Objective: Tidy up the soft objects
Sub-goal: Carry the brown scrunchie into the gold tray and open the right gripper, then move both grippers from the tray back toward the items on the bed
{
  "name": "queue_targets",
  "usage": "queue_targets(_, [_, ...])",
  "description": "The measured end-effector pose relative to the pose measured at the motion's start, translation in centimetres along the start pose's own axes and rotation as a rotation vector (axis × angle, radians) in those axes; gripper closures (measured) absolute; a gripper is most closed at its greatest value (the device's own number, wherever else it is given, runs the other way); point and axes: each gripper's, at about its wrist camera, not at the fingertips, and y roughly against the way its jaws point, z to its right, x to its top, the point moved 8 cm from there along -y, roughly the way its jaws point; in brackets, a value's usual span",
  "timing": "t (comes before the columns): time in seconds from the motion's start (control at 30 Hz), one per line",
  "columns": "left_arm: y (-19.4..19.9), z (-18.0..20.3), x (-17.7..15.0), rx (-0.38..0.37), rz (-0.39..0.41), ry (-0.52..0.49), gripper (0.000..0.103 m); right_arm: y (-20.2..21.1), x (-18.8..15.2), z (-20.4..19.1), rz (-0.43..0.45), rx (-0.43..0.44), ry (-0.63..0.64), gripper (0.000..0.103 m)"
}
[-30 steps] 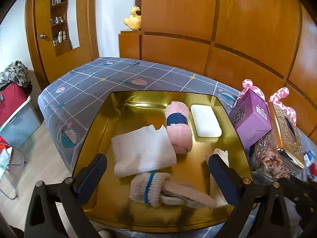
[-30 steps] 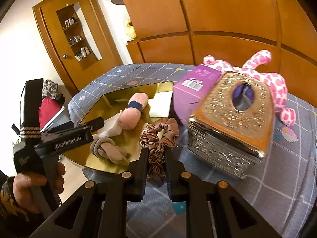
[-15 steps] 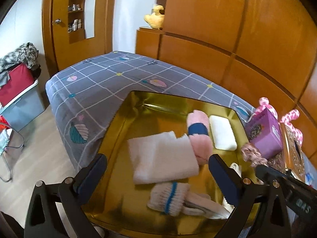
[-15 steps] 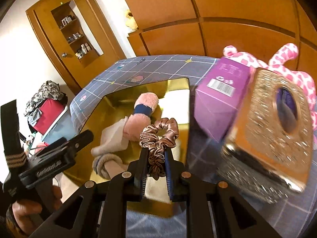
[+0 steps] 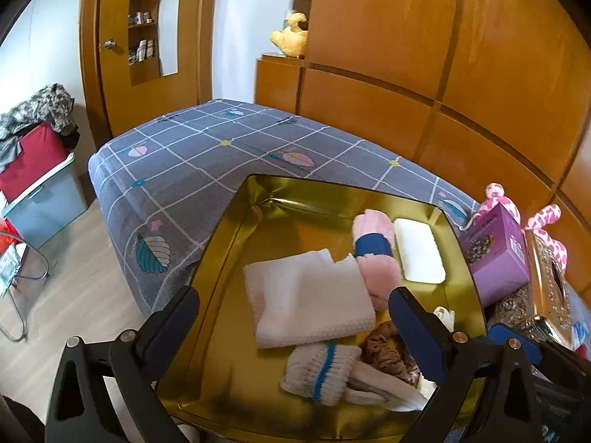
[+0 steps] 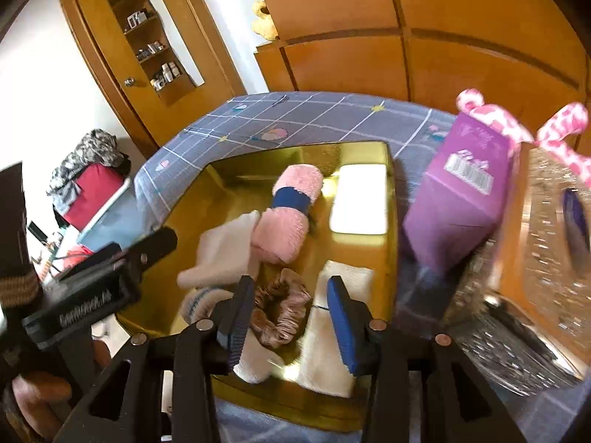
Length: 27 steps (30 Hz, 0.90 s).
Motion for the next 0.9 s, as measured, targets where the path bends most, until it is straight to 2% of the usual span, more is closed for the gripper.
queue_targets(0.57, [2.8,5.1,-0.8,-0.107,0.041,-0.126,0.000,7.1,-0.8,2.0,0.180,-0.209,0.042,0.062])
queue_targets(0.9, [4.3,9.0,-3.1,-0.187,0.026,-0.227,0.000,10.9,-2.0,7.5,0.235,-0.311,-0.062,0.061])
